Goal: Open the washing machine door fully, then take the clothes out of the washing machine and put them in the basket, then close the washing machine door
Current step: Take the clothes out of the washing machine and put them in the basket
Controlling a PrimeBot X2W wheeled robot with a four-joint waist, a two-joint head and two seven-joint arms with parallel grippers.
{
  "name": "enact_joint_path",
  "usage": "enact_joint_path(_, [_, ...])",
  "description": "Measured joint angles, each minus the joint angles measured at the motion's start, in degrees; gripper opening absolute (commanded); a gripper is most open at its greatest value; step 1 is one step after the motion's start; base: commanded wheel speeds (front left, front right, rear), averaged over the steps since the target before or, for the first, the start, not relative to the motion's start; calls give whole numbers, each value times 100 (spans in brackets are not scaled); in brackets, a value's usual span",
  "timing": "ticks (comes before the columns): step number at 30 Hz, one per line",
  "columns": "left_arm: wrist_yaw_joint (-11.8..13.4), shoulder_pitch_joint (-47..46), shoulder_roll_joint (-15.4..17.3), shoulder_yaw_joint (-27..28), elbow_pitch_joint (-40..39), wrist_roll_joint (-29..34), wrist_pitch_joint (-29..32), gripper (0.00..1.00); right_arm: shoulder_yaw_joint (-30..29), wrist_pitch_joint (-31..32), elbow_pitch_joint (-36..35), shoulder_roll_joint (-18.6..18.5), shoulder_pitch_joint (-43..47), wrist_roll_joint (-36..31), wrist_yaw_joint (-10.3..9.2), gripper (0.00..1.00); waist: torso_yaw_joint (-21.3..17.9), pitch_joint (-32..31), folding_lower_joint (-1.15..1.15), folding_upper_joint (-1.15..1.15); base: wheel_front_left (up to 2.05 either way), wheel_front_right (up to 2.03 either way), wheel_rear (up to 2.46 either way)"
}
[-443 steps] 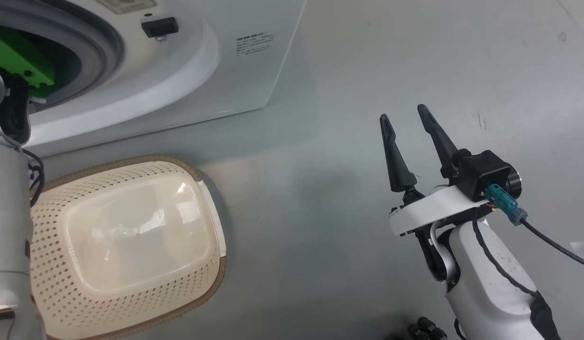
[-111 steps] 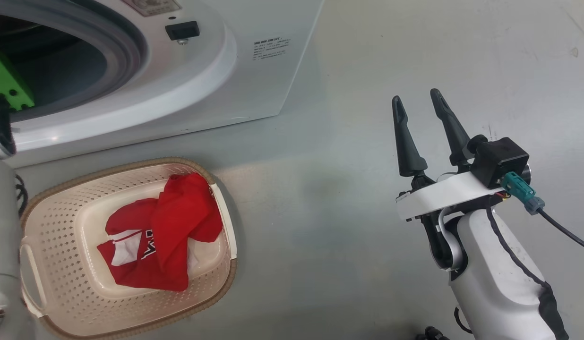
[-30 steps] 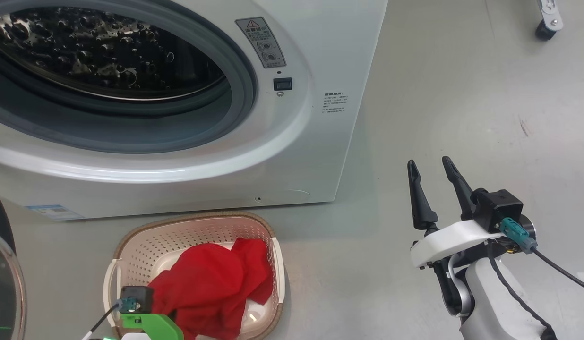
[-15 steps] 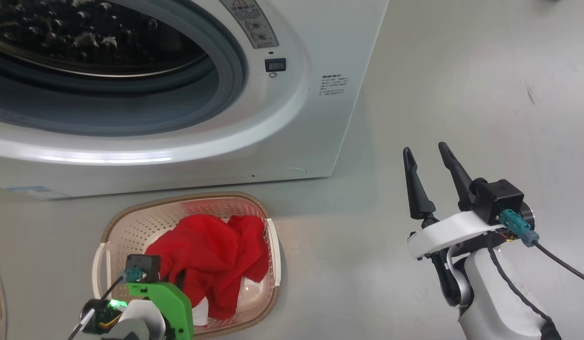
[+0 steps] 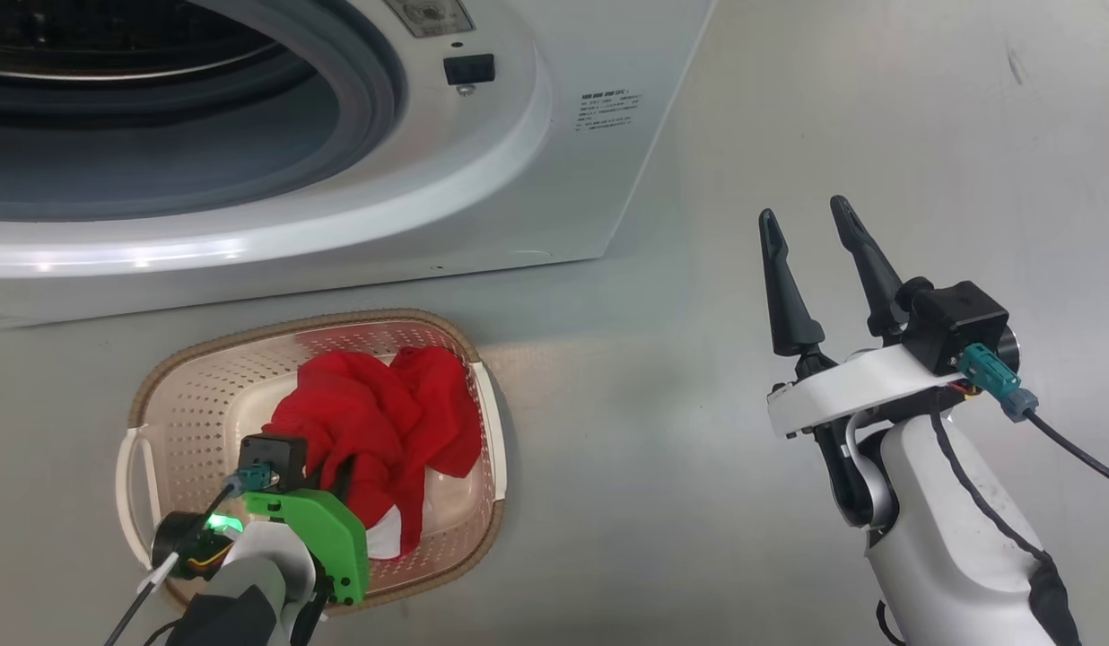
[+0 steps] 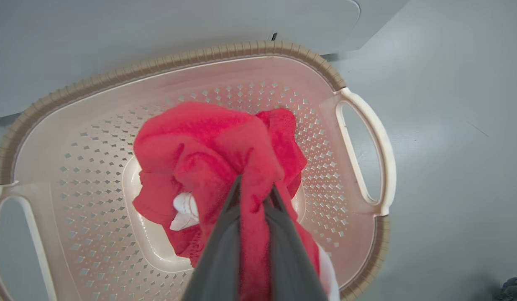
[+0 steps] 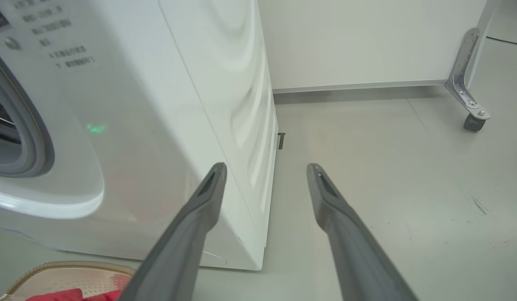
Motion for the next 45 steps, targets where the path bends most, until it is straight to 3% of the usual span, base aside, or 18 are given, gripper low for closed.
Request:
enact_joint_path(1, [0, -14, 1, 0, 16, 1, -15, 45, 0, 0, -3, 0, -30, 0, -1, 100, -26, 54, 0, 0, 0, 0, 0])
enact_joint_path(2, [0, -32, 2, -1, 25, 2, -53, 100, -8, 0, -10, -1, -59, 0, -3, 100, -52, 107, 0, 0, 0, 0, 0])
enact_joint_path(11, [1, -197, 7, 25, 174, 54, -231, 100, -198, 0, 18, -13, -86, -67, -51, 100, -130, 236, 0, 0, 0, 0, 0])
enact_joint_path(27, [1, -125, 5, 234, -63, -10, -353, 100, -289, 0, 245, -12, -9, -67, -13, 100, 44, -454, 0, 0, 0, 0, 0])
enact_joint_path(45, [132, 458, 187, 1054, -2093, -75, -353, 100, -421, 0, 267, -5, 459, -55, 16, 100, 165, -1514, 0, 0, 0, 0, 0])
